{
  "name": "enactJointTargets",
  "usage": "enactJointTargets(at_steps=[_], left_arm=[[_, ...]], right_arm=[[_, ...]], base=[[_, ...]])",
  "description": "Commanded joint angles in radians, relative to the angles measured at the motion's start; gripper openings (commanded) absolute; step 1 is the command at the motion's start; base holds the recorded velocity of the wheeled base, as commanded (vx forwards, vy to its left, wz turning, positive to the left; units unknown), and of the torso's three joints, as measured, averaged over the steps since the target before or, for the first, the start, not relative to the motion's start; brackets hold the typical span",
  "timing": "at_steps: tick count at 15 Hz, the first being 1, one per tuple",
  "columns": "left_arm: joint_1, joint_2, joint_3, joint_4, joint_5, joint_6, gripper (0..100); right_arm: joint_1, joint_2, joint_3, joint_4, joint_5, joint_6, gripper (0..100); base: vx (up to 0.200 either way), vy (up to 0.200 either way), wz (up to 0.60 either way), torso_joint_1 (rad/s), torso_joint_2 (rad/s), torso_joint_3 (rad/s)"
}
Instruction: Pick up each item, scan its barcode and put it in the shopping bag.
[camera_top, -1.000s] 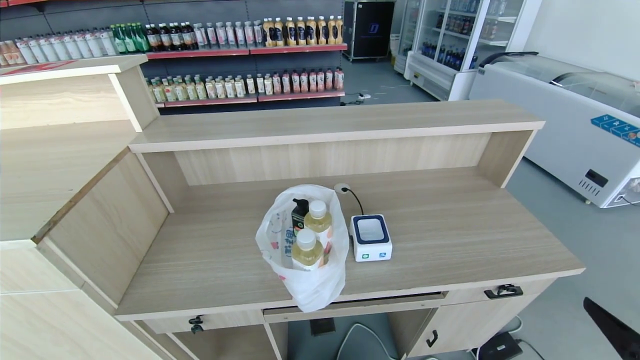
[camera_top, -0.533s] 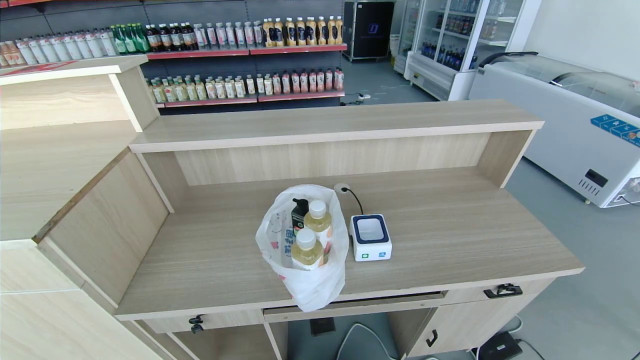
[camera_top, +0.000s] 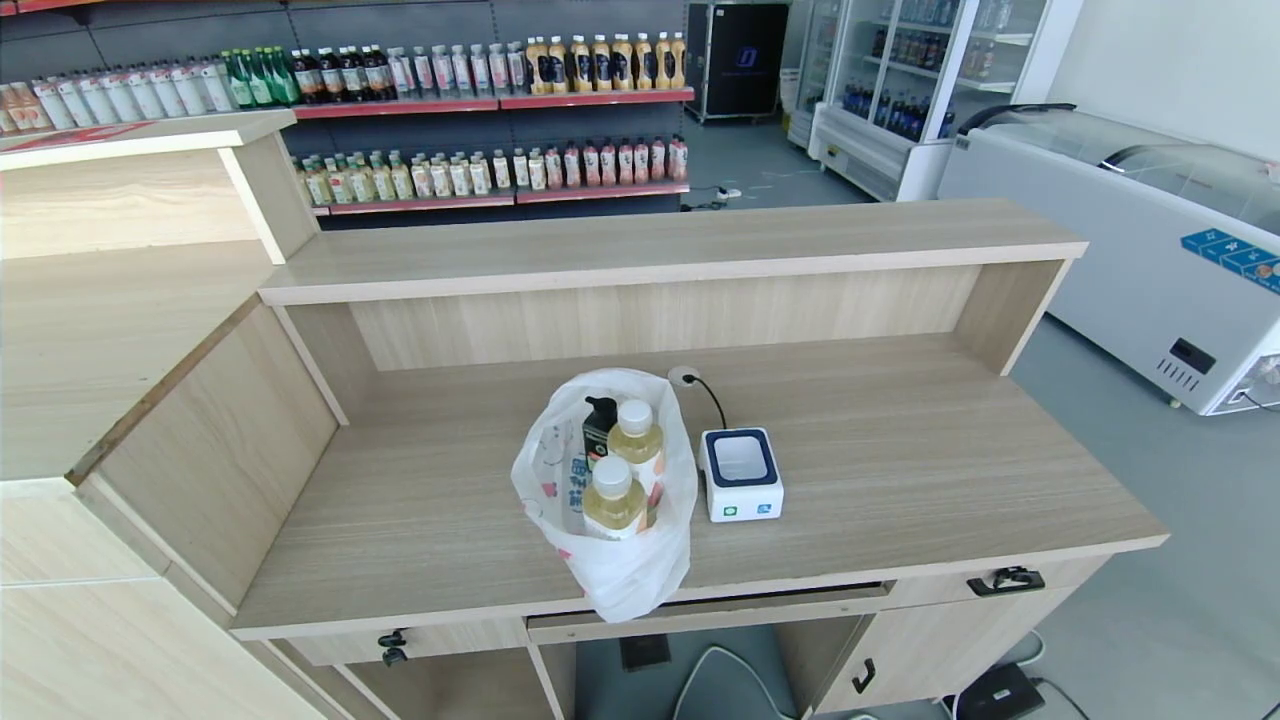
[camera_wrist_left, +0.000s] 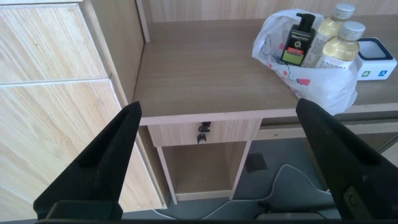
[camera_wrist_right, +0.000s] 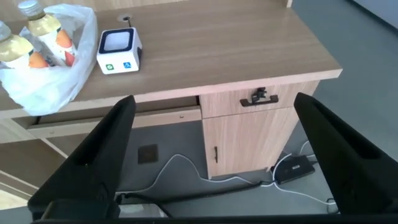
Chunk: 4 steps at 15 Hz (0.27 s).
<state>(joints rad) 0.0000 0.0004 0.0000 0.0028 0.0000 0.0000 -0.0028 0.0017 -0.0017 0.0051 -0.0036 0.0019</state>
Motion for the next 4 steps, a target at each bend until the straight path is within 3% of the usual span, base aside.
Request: enactJointTargets(at_steps=[1,4], left_arm=[[0.0,0.0,0.0,0.0,0.0,0.0,100],[0.0,0.0,0.0,0.0,0.0,0.0,100]], right_arm=[[0.001,-0.002,0.0,0.003,-0.001,0.001,100],[0.0,-0.002,0.0,0.003,-0.001,0.006,100]], base=[[0.0,0.0,0.0,0.0,0.0,0.0],[0.0,0.0,0.0,0.0,0.0,0.0]])
